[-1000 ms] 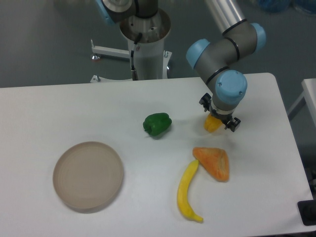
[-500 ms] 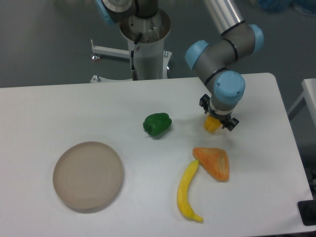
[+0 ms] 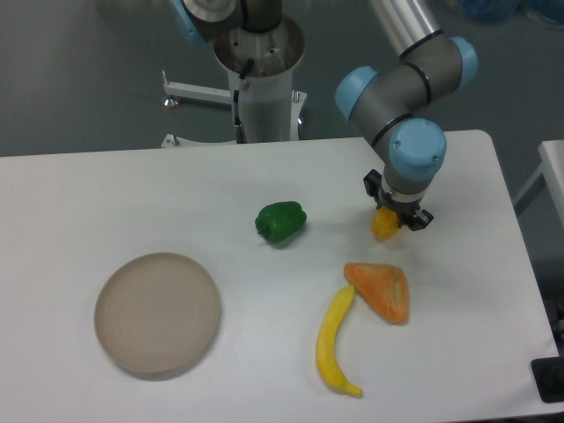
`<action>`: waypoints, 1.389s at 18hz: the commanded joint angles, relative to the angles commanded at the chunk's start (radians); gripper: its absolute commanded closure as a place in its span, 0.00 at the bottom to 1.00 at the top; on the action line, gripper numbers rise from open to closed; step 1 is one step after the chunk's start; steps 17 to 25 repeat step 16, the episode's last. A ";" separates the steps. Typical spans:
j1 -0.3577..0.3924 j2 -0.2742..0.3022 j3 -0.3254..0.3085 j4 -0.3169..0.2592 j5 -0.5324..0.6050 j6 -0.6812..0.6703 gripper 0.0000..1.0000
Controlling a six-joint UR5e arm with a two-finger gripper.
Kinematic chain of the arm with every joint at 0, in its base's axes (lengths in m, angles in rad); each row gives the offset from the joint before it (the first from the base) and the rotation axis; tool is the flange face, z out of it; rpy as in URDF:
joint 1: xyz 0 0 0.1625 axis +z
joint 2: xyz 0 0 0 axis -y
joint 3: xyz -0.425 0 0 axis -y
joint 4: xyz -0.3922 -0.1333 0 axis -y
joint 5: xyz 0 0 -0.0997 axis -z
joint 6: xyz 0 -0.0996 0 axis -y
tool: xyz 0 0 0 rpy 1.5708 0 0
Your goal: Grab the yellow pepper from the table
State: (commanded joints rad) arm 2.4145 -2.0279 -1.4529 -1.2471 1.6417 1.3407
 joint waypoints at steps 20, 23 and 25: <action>-0.063 -0.084 0.172 0.009 -0.057 -0.008 0.63; -0.063 -0.084 0.172 0.009 -0.057 -0.008 0.63; -0.063 -0.084 0.172 0.009 -0.057 -0.008 0.63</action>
